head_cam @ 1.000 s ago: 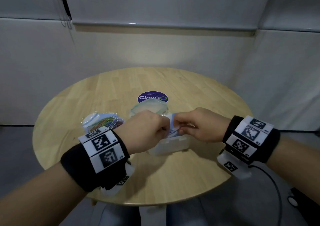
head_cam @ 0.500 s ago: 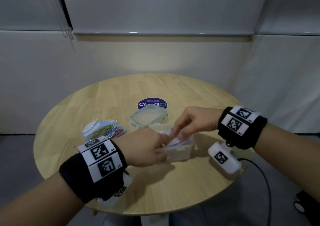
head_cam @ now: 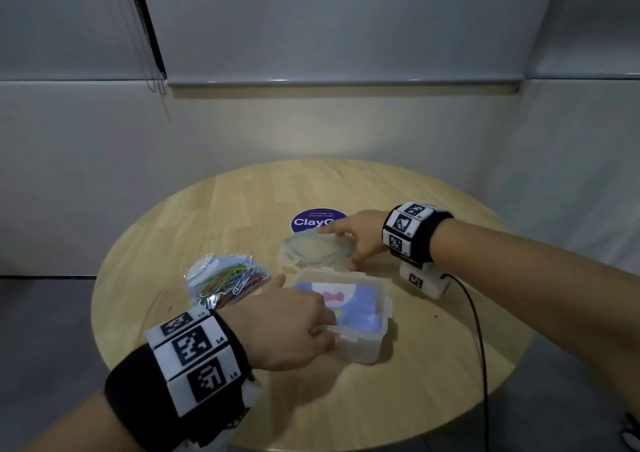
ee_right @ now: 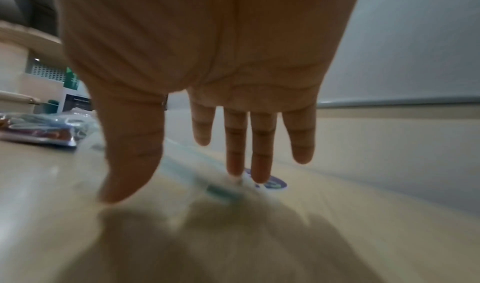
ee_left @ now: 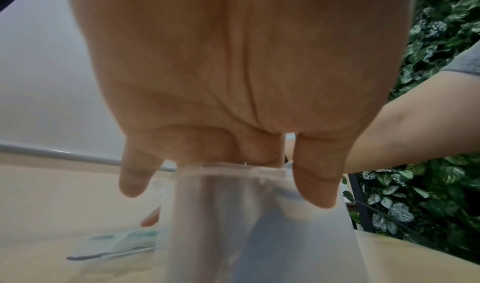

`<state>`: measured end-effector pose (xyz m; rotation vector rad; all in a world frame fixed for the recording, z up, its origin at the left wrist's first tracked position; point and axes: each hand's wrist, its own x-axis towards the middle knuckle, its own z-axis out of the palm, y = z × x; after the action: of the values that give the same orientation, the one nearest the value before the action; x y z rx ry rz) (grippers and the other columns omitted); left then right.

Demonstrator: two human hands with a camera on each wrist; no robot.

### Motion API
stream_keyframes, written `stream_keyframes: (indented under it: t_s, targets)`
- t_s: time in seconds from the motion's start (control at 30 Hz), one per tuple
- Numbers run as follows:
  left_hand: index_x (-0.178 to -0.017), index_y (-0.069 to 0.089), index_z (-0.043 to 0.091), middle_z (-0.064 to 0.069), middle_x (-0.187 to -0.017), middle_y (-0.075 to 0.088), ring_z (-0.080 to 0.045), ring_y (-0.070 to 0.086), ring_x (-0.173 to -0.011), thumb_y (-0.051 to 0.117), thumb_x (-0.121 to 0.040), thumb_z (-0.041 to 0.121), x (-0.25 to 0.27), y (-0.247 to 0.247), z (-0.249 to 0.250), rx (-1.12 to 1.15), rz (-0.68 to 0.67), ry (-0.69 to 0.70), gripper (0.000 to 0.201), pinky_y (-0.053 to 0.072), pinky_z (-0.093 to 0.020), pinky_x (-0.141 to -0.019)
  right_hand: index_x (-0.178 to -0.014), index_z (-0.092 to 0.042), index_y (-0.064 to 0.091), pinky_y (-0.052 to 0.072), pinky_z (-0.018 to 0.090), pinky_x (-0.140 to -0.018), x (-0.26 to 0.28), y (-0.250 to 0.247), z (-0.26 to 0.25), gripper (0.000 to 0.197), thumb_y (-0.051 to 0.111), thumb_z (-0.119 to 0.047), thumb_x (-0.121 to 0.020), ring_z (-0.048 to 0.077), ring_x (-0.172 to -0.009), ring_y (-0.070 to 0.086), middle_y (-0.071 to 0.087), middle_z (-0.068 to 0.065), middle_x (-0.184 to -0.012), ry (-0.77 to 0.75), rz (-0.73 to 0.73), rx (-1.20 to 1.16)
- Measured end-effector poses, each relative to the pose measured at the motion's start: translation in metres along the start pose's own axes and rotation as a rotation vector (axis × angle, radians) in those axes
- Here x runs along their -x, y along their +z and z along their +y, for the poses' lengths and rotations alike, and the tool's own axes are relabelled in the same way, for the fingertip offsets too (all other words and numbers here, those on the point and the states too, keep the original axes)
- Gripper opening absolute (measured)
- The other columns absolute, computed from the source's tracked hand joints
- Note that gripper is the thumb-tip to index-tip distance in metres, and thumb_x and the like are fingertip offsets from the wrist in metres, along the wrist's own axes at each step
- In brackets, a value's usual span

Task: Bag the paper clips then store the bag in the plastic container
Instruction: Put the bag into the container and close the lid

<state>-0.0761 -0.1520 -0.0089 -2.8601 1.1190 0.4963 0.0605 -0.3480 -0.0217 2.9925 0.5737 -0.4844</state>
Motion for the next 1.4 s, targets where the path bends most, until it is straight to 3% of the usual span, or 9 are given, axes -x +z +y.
stream_keyframes:
  t_s: [0.1, 0.2, 0.3, 0.5, 0.7, 0.97, 1.1, 1.27, 1.4]
  targets:
    - [-0.092, 0.059, 0.025, 0.002, -0.12, 0.052, -0.019, 0.05, -0.11, 0.036, -0.098, 0.041, -0.001, -0.001, -0.001, 0.035, -0.009, 0.002, 0.029, 0.016, -0.047, -0.112, -0.123, -0.031, 0.05, 0.046, 0.036, -0.09, 0.0, -0.01, 0.001, 0.075, 0.083, -0.046, -0.057, 0.026, -0.108, 0.053, 0.046, 0.001, -0.125, 0.028, -0.023, 0.033]
    - [-0.099, 0.062, 0.027, 0.006, -0.125, 0.042, -0.016, 0.042, -0.108, 0.037, -0.097, 0.045, -0.001, 0.001, -0.003, 0.017, 0.008, 0.009, 0.031, 0.019, -0.043, -0.11, -0.102, -0.03, 0.045, 0.05, 0.04, -0.084, -0.001, -0.007, 0.0, 0.067, 0.083, -0.047, -0.049, 0.025, -0.095, 0.054, 0.048, -0.002, -0.114, 0.027, -0.062, -0.048]
    - [-0.106, 0.064, 0.029, 0.008, -0.131, 0.036, -0.015, 0.032, -0.118, 0.037, -0.095, 0.049, -0.002, 0.003, -0.004, -0.034, 0.05, 0.022, 0.035, 0.018, -0.041, -0.11, -0.103, -0.025, 0.039, 0.049, 0.038, -0.069, 0.001, 0.001, -0.001, 0.067, 0.083, -0.038, -0.056, 0.023, -0.075, 0.052, 0.056, 0.003, -0.091, 0.076, -0.097, -0.147]
    - [-0.114, 0.059, 0.031, 0.004, -0.124, 0.043, -0.019, 0.032, -0.117, 0.017, -0.079, 0.048, -0.003, 0.003, -0.008, -0.031, -0.009, -0.004, 0.057, 0.021, -0.044, -0.107, -0.129, -0.035, 0.032, 0.046, 0.035, -0.072, 0.03, 0.0, 0.008, 0.072, 0.066, -0.057, -0.069, 0.027, -0.081, 0.058, 0.059, 0.002, -0.081, 0.115, 0.065, -0.123]
    - [-0.114, 0.058, 0.025, -0.004, -0.117, 0.046, -0.026, 0.039, -0.111, 0.014, -0.081, 0.045, -0.009, 0.003, -0.007, -0.092, -0.037, -0.001, 0.059, 0.027, -0.046, -0.102, -0.14, -0.045, 0.027, 0.037, 0.033, -0.095, 0.08, 0.004, 0.013, 0.074, 0.059, -0.063, -0.076, 0.026, -0.119, 0.049, 0.052, 0.007, -0.133, 0.179, -0.075, -0.177]
    - [-0.108, 0.059, 0.03, 0.002, -0.11, 0.062, -0.02, 0.053, -0.107, 0.032, -0.087, 0.04, -0.006, 0.002, -0.013, 0.165, 0.005, -0.022, 0.036, 0.037, -0.041, -0.1, -0.129, -0.023, 0.034, 0.045, 0.031, -0.069, 0.074, 0.015, -0.007, 0.074, 0.074, -0.041, -0.07, 0.02, -0.078, 0.052, 0.051, -0.001, -0.087, 0.2, -0.079, -0.095]
    - [-0.099, 0.061, 0.02, -0.003, -0.104, 0.06, -0.019, 0.053, -0.103, 0.031, -0.086, 0.04, -0.003, -0.001, -0.012, 0.203, -0.029, -0.017, 0.038, 0.042, -0.04, -0.095, -0.115, -0.024, 0.037, 0.048, 0.034, -0.069, 0.073, 0.014, -0.006, 0.059, 0.073, -0.034, -0.07, 0.025, -0.082, 0.055, 0.057, 0.005, -0.095, 0.227, -0.06, -0.11]
    - [-0.102, 0.062, 0.016, -0.003, -0.111, 0.061, -0.019, 0.053, -0.107, 0.03, -0.085, 0.041, -0.004, -0.003, -0.011, 0.221, -0.035, -0.038, 0.044, 0.042, -0.039, -0.097, -0.1, -0.022, 0.054, 0.038, 0.029, -0.064, 0.064, 0.001, -0.005, 0.035, 0.06, -0.05, -0.079, 0.02, -0.086, 0.052, 0.057, -0.001, -0.092, 0.226, 0.004, -0.176]
    - [-0.114, 0.059, 0.022, -0.004, -0.12, 0.061, -0.023, 0.052, -0.112, 0.036, -0.095, 0.034, -0.003, -0.003, -0.009, 0.19, -0.037, -0.067, 0.033, 0.041, -0.038, -0.099, -0.115, -0.019, 0.043, 0.036, 0.03, -0.067, 0.046, 0.003, -0.013, 0.068, 0.062, -0.067, -0.07, 0.023, -0.086, 0.051, 0.052, 0.0, -0.093, 0.298, 0.128, -0.202]
